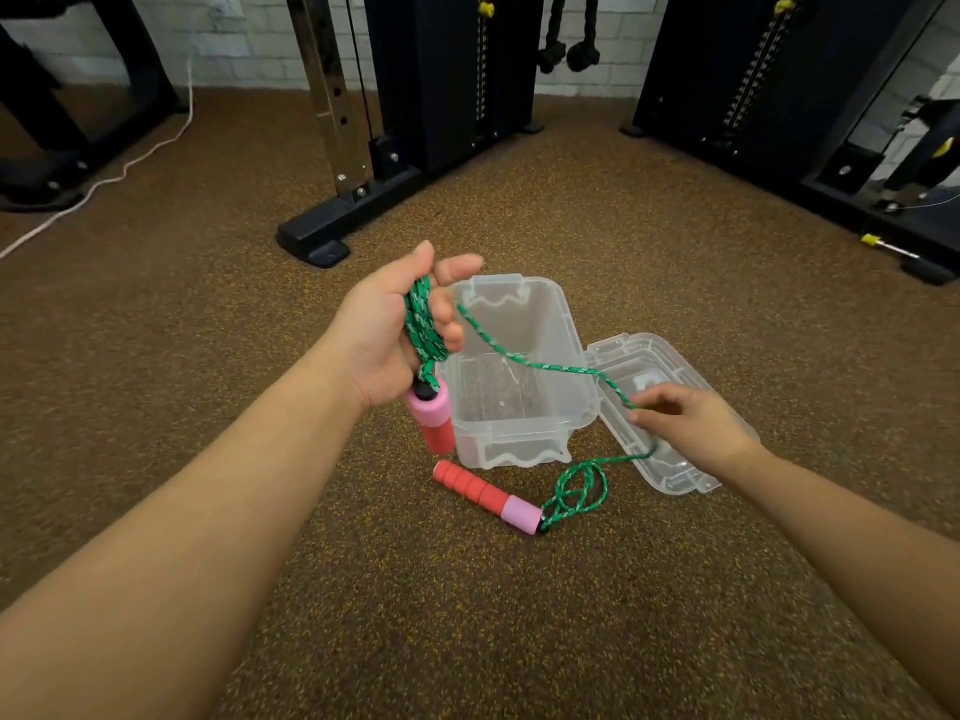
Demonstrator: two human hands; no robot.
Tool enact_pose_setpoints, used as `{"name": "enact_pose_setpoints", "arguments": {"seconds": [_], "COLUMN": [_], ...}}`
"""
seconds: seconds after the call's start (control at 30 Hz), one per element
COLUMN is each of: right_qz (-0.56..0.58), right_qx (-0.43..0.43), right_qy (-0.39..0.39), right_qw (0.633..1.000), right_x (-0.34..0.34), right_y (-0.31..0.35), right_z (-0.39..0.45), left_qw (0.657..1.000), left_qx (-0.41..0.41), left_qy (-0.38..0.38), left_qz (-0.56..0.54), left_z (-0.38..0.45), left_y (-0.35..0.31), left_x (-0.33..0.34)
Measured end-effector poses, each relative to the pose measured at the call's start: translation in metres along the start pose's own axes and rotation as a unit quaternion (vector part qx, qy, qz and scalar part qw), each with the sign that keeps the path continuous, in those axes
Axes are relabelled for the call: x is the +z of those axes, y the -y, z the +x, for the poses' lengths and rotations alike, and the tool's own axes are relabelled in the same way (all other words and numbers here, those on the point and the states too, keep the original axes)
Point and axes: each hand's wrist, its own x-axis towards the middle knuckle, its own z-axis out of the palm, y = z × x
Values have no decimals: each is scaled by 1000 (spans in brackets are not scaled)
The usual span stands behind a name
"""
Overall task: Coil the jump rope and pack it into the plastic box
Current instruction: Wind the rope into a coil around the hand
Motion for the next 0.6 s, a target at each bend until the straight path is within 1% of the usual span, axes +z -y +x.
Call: {"name": "enact_pose_setpoints", "arguments": {"seconds": [0.07,0.1,0.17,0.23,0.27,0.3,0.33,0.37,0.43,0.5,0.57,0.6], "right_qz": [-32,-23,20,86,133,174,204,213,192,125,17,-34], "right_qx": [-61,-97,-172,-230,-244,-240,-227,-208,-164,-148,-183,-216], "right_qy": [26,35,67,119,152,179,197,202,193,167,150,148], "right_qw": [997,994,983,962,948,938,932,933,948,967,971,965], "right_x": [6,10,20,36,44,52,59,66,76,81,82,82], "right_y": [15,26,51,75,86,93,98,97,88,78,75,77], "right_z": [2,2,0,-7,-12,-16,-19,-21,-25,-28,-34,-38], "left_qw": [998,995,989,984,982,983,984,986,991,994,997,998], "left_qx": [-36,-53,-82,-102,-106,-107,-105,-101,-86,-67,-49,-44], "left_qy": [48,71,106,126,132,133,128,117,98,81,56,42], "left_qz": [30,44,67,80,80,74,65,55,36,14,15,18], "left_z": [-1,-2,-3,-4,-4,-3,-2,-1,1,3,6,8], "left_y": [3,6,12,16,17,18,17,16,14,14,16,19], "left_x": [4,7,11,15,16,16,16,15,11,6,3,2]}}
